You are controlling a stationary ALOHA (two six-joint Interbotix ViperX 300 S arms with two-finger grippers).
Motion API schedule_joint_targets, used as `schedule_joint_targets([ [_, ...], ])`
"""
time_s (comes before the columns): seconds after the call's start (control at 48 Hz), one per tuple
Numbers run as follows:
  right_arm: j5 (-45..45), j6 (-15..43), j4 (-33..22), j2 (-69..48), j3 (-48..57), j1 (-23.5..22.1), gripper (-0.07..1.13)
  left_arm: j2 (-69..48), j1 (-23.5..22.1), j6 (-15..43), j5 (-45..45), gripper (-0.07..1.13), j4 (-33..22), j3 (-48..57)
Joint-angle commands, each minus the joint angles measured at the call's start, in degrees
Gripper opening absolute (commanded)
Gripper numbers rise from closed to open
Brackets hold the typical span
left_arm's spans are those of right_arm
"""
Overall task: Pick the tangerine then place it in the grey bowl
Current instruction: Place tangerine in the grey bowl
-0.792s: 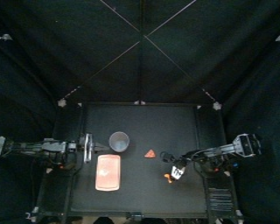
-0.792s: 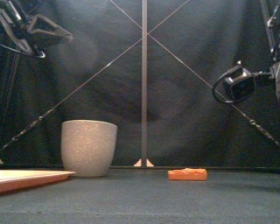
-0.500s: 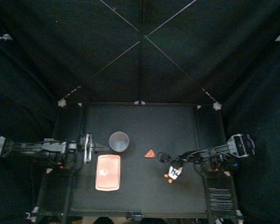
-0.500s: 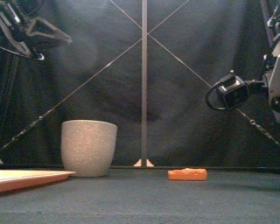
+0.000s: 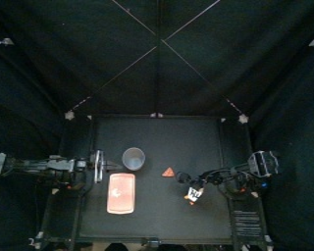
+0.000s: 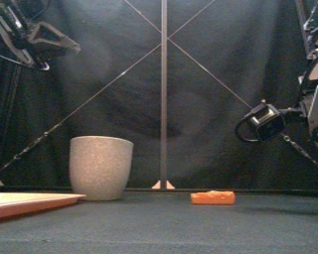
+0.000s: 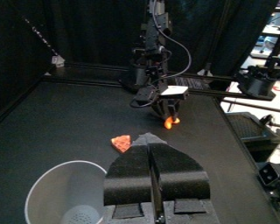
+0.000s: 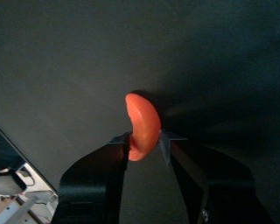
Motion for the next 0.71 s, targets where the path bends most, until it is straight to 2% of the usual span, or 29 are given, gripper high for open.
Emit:
schedule_joint_targets([
  [0.021,-1.05,-0.18,0.18,0.18,-0.97,-0.09,0.75,0.0,-0.09,-0.09,-0.26,0.04,-0.18,-0.53],
  [0.146,-1.05,-0.18,0.0,0.79,-1.32,0.53,0.7,0.0,-0.09,-0.09,-0.26,0.04,-0.18,-0.35],
  [0.375,-0.97,-0.26,-0.09,0.7,-2.37,0.97,0.41,-0.44,-0.09,-0.09,-0.18,0.04,-0.18,-0.26],
  [0.583,-0.88,-0.44,-0.97,-1.49,-7.82,0.7,0.41,-0.53,-0.09,0.0,-0.26,0.04,-0.18,-0.26],
  [0.708,-1.32,-0.97,-4.75,-3.08,-14.85,-0.7,0.41,-0.53,0.09,0.09,-1.05,0.04,-0.18,-0.26],
])
